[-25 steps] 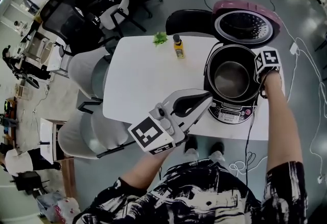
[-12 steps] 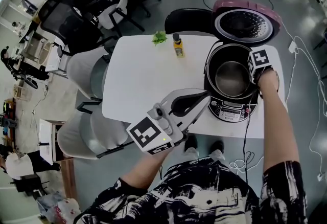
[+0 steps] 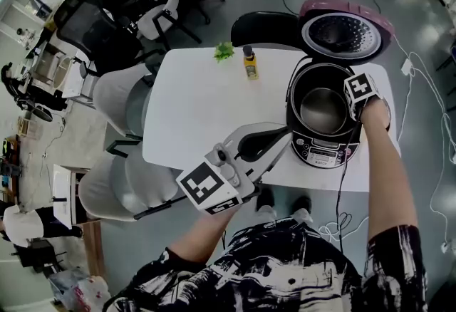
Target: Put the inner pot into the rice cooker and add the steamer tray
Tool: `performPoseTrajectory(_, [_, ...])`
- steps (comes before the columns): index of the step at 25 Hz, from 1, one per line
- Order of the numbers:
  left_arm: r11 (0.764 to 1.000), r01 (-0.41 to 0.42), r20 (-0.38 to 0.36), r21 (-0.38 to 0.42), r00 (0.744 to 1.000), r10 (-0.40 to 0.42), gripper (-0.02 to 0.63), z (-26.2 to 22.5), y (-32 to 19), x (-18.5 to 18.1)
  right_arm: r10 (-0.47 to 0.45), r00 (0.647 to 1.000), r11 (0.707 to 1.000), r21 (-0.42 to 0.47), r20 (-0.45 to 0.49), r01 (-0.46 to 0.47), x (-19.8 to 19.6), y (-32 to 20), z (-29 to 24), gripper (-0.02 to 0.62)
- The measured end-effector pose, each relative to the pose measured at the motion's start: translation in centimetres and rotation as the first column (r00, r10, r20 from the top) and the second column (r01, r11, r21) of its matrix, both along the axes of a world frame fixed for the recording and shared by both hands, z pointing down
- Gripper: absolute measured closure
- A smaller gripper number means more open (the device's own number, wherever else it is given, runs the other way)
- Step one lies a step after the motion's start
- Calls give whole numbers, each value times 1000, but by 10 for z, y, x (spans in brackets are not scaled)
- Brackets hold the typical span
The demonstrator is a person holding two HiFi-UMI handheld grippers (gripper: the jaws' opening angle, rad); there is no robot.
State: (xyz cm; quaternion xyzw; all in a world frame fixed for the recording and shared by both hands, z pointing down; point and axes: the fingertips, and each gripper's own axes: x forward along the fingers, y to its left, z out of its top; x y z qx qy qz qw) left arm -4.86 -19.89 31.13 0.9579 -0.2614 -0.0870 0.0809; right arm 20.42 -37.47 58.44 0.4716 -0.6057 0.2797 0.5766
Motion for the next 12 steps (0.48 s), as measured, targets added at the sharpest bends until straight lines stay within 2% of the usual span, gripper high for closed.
performPoseTrajectory(2, [1000, -3, 0, 2, 1000, 3, 601, 0, 1, 0, 2, 1000, 1000, 3, 13, -2, 1, 3, 2, 515])
performPoseTrajectory(12, [999, -44, 7, 18, 999, 44, 601, -10, 11, 17, -4, 997, 999, 46, 81, 0, 2, 14, -10, 472])
